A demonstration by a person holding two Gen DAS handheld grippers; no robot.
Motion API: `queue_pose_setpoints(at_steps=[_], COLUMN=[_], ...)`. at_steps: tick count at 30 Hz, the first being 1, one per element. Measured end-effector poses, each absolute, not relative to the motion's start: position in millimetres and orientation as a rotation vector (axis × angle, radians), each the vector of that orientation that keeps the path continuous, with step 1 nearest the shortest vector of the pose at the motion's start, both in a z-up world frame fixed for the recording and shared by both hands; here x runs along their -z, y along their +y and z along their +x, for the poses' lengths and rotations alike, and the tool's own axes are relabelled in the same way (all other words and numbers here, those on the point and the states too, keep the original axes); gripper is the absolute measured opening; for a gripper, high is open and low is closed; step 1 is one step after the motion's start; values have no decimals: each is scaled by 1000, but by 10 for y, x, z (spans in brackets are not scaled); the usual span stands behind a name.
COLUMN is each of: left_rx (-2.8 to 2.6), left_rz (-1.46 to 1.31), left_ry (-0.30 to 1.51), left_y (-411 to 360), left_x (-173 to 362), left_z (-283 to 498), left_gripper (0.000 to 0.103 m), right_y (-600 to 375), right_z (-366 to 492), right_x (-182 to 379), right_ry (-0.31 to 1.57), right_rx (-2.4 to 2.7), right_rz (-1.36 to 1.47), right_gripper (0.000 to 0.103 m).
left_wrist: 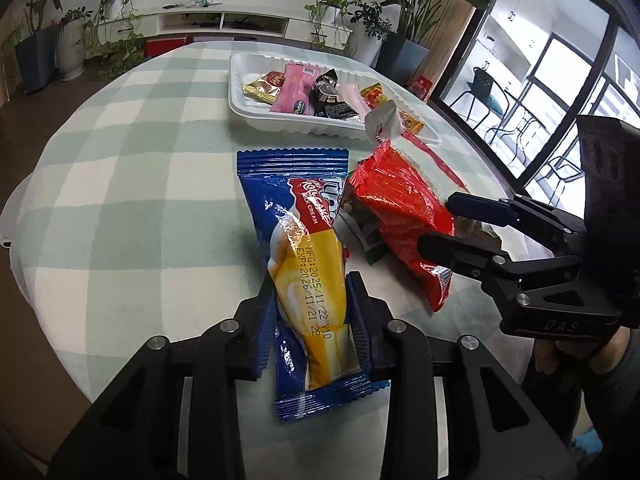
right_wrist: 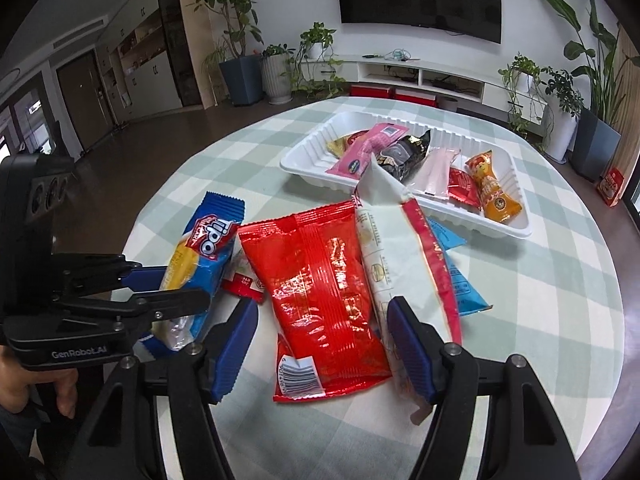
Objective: Organize snacks
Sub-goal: 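Grasp the blue-and-yellow cake packet with the left gripper, then grasp the red chip bag with the right gripper while the left holds the cake packet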
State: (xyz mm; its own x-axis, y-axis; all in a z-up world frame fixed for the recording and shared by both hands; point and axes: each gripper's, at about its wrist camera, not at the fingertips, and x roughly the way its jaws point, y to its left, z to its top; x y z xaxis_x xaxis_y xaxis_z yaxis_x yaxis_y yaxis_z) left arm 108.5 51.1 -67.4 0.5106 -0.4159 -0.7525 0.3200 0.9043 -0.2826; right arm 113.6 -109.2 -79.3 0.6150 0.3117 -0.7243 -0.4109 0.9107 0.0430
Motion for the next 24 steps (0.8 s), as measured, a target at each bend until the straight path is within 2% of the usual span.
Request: queue_pose_setpoints(at_steps=[6, 8, 13, 17, 24], left_rx=[458, 458, 463, 475, 497], left_rz=[-127, -131, -141, -142, -155], left_ry=[938, 938, 938, 934, 926], left_y=[522, 542, 576, 559, 556], left_x=[712, 719, 748, 735, 707], left_z=[1063, 1066, 1085, 1063, 1032], left_gripper=[31, 31, 31, 31, 31], right_y=[-1031, -1043, -1086, -1111, -1275], right_z=[1238, 1273, 1259, 1201, 1123], right_x=[903, 945, 951, 916, 878], right_ry=[876, 905, 917, 913, 911], right_rx=[-430, -436, -446, -467, -471], right_rz=[-152, -139, -105, -72, 56], right_gripper=[70, 60, 51, 37, 36])
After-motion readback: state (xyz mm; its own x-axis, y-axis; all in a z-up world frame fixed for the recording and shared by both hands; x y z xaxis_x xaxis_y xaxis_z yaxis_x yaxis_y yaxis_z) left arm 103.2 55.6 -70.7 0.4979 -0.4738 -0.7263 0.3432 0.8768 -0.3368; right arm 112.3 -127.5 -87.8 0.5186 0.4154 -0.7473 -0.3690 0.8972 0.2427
